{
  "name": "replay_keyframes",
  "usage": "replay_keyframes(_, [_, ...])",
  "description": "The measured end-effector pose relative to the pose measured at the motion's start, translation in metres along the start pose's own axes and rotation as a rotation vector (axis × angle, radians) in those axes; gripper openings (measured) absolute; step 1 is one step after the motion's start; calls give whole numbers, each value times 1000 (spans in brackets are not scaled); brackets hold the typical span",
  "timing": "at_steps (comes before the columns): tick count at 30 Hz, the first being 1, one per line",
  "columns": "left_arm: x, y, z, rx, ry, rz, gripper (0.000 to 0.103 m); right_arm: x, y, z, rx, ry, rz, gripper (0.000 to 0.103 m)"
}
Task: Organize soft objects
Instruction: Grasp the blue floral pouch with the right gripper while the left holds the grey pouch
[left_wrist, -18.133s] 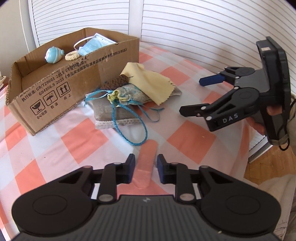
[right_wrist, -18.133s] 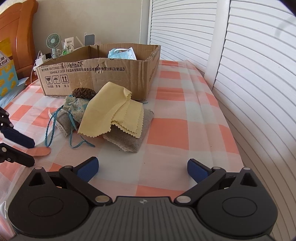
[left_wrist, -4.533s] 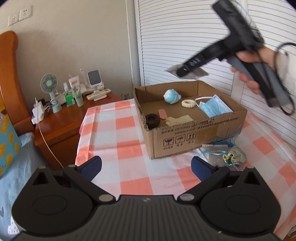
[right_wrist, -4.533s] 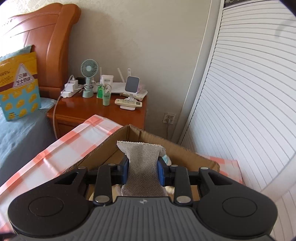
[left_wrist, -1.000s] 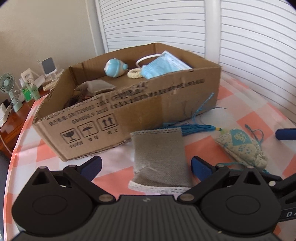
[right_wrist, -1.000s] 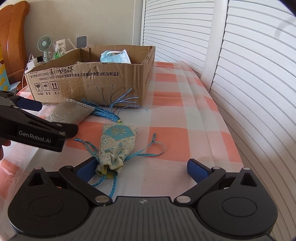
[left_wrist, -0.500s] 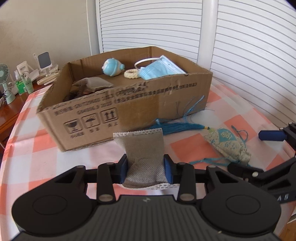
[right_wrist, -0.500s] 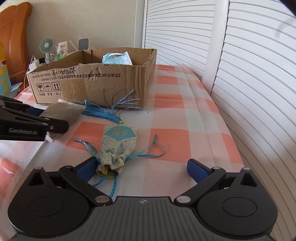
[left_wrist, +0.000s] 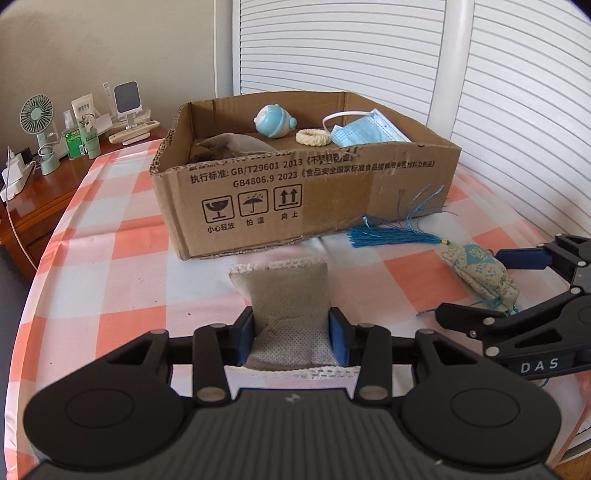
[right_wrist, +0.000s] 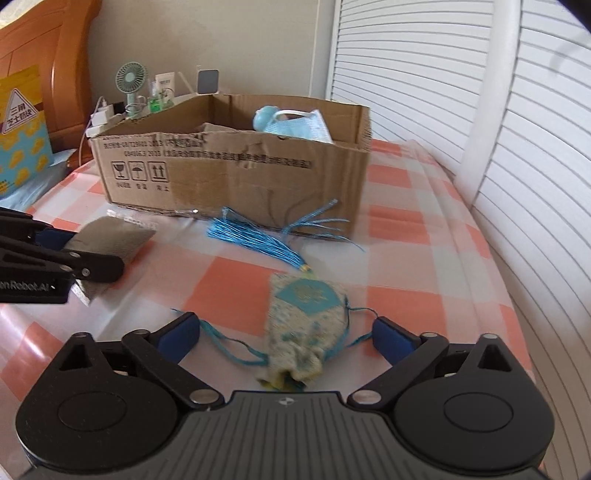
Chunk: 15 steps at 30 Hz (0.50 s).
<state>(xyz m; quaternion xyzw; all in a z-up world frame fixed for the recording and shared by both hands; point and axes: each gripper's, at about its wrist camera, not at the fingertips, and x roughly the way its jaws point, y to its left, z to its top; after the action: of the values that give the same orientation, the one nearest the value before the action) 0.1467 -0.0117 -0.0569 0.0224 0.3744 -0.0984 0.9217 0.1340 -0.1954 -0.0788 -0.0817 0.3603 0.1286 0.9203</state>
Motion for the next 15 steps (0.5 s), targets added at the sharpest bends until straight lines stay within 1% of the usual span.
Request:
replay_keyframes(2, [1, 0, -1, -6, 0, 3, 48, 1, 3, 3, -11, -3, 14, 83])
replay_keyframes(3, [1, 0, -1, -9, -1, 4, 50, 0, 4, 4, -12, -3, 18, 80])
replay_keyframes(4, [1, 0, 0, -12, -2, 3, 51, 0, 4, 6, -8, -2, 19, 74])
replay_keyframes(6, [3, -1, 0, -19, -2, 5, 59, -2, 2, 6, 2, -2, 15, 70])
replay_keyframes(8, [5, -2, 1, -25, -6, 15, 59, -2, -1, 7, 9, 0, 9, 60])
replay_keyframes(9, [6, -3, 1, -30, -6, 19, 58, -1, -1, 7, 10, 1, 4, 56])
replay_keyframes(10, [6, -3, 2, -38, -7, 18, 57, -1, -2, 8, 11, 1, -3, 47])
replay_keyframes(11, [5, -2, 2, -46, -9, 16, 54, -1, -2, 9, 13, 3, -8, 46])
replay_keyframes(12, [5, -2, 2, -52, -12, 16, 46, -1, -3, 10, 15, 6, -10, 45])
replay_keyframes(15, [4, -1, 2, -52, -11, 15, 40, -2, -4, 11, 17, 7, -17, 42])
